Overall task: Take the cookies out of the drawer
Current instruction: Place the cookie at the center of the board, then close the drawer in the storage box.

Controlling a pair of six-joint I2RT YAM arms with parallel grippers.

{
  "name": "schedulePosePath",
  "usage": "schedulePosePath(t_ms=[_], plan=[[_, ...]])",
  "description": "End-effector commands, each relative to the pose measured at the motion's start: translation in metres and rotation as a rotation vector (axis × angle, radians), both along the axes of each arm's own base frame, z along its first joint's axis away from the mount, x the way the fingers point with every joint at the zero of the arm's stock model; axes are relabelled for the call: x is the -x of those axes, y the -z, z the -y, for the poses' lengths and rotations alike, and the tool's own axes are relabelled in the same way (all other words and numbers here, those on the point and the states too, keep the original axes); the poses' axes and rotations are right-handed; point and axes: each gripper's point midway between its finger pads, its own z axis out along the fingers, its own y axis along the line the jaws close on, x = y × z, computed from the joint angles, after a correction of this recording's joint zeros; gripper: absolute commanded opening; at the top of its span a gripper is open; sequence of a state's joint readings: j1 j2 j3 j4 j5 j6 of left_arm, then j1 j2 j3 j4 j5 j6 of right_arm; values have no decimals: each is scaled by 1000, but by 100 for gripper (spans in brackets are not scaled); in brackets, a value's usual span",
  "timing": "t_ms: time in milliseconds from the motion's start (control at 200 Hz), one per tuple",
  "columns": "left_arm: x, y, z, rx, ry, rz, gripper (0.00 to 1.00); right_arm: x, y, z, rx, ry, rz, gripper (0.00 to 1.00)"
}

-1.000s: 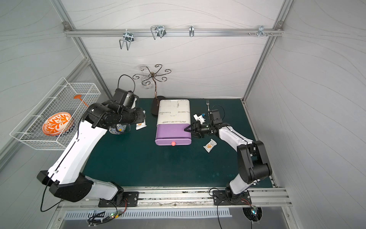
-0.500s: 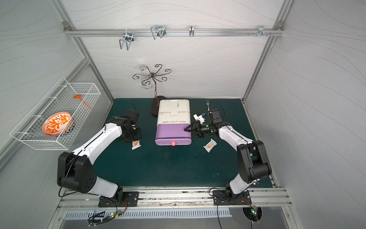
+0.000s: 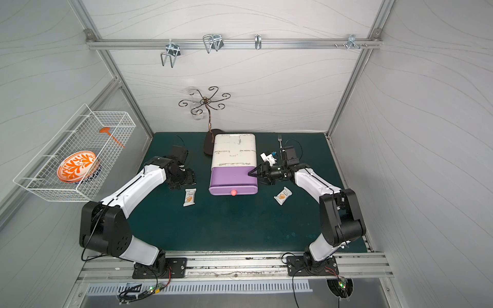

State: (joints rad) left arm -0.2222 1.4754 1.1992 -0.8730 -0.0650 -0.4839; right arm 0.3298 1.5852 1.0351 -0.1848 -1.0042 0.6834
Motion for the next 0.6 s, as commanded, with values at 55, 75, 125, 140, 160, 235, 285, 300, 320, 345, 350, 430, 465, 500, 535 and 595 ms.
schedulePosePath(t_ms=[55,75,125,140,160,235,285,300,320,345,350,430,465,500,535,595], plan=[[31,-77,17,183,-42,152,74,-3,-14,-4,-14,-8,40,46],[37,-80,19,202,-42,159,74,-4,-14,-4,-14,-6,38,46],[53,-83,28,254,-33,167,73,-5,-13,-5,-15,-5,33,46],[58,-84,32,276,-26,175,72,-5,-13,-4,-16,-5,34,46],[66,-83,38,304,-14,176,69,-5,-13,-5,-17,-5,33,46],[93,-77,61,406,23,152,63,-6,-12,-6,-17,-7,30,46],[111,-76,76,453,53,147,58,-6,-12,-6,-17,-8,30,46],[115,-75,80,463,61,143,56,-7,-12,-6,-17,-7,30,46],[120,-76,86,482,77,149,54,-7,-12,-6,-17,-7,28,46],[127,-77,94,505,99,155,52,-7,-12,-6,-16,-6,27,46],[128,-77,95,511,103,155,52,-7,-13,-6,-17,-7,29,46],[139,-80,117,577,139,180,43,-6,-12,-6,-14,-13,25,46],[142,-79,127,610,151,189,38,-6,-12,-6,-13,-15,27,46],[141,-81,138,650,159,208,30,-6,-12,-6,-11,-15,27,46],[139,-83,148,690,164,226,27,-5,-12,-6,-10,-16,24,46],[133,-84,158,712,162,262,27,-5,-12,-6,-11,-18,22,46]])
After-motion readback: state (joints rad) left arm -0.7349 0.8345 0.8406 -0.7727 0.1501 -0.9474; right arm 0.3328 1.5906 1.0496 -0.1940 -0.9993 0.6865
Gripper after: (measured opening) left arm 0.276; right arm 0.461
